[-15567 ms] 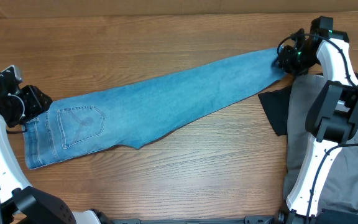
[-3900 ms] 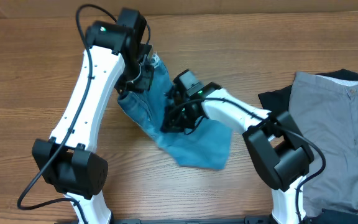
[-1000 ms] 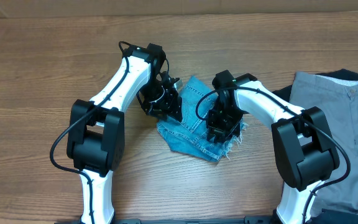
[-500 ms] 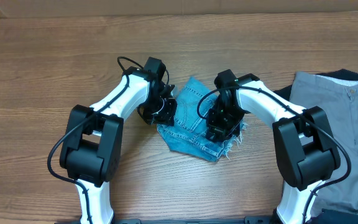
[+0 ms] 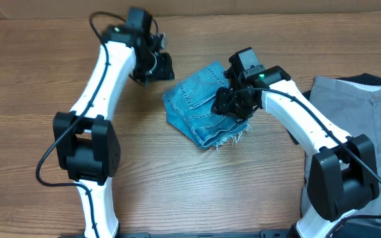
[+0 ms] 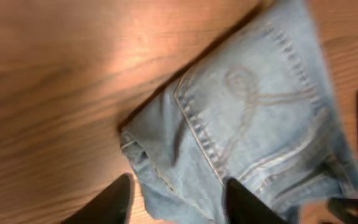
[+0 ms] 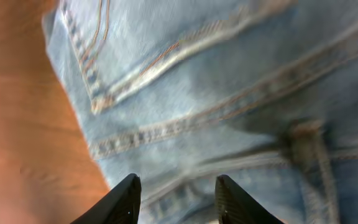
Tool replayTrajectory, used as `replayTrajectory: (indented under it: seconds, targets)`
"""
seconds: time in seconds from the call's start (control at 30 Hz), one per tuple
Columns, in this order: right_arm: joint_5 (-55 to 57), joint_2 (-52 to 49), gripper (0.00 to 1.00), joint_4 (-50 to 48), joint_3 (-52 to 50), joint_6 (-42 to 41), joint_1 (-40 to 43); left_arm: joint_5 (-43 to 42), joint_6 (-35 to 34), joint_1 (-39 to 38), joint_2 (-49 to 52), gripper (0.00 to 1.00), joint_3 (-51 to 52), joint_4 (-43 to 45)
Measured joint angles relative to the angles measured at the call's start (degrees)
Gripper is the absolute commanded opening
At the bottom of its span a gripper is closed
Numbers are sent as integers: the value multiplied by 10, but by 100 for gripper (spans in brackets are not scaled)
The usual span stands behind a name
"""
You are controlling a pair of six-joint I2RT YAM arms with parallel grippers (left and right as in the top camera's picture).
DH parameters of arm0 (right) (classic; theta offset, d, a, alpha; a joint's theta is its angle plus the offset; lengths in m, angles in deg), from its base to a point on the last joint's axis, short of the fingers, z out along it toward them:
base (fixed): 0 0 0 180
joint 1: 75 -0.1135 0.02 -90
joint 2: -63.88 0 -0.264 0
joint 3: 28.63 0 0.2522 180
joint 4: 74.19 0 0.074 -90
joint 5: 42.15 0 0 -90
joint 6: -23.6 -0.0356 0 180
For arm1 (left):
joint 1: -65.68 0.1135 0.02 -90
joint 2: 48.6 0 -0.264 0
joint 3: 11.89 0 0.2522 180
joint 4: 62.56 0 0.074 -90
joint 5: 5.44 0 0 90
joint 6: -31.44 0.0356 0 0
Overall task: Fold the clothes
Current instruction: 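Press and square the folded jeans bundle with both grippers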
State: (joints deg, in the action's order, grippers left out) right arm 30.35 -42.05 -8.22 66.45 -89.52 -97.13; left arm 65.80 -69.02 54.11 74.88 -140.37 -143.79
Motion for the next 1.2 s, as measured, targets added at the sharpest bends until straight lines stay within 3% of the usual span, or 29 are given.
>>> replayTrajectory:
  seconds: [0.13,0.3,0.53,0.63,0.9,0.93,0.97,1.0,1.07,1.1,1.2]
  targets:
    - [56,-1,41,-21,-1,-13,0,-3,3,-5,-3,83,-23,-111]
    - [97,-34,41,-30,-3,-37,0,-50,6,-7,-3,80,37,-115]
    - [89,-85,41,-38,-4,-47,0,-149,-2,-7,-3,86,210,3]
    - [83,-86,37,-41,-4,-48,0,-196,-14,-8,-3,100,263,78]
    - [78,-88,36,-42,-4,-52,0,-283,-107,-25,-21,98,360,280]
    - [78,-88,36,-42,-4,-52,0,-290,-132,-30,-26,93,373,312]
    - [78,-88,36,-42,-4,-52,0,-293,-150,-33,-30,80,384,335]
    - [78,-88,36,-42,-4,-52,0,-294,-173,-37,-33,63,397,363]
    - [79,-88,36,-41,-4,-52,1,-288,-209,-43,-35,19,418,409]
    - [79,-88,36,-39,-4,-52,1,-282,-223,-47,-35,4,427,421]
    - [72,-89,35,-31,-4,-52,1,-260,-246,-54,-32,4,439,429]
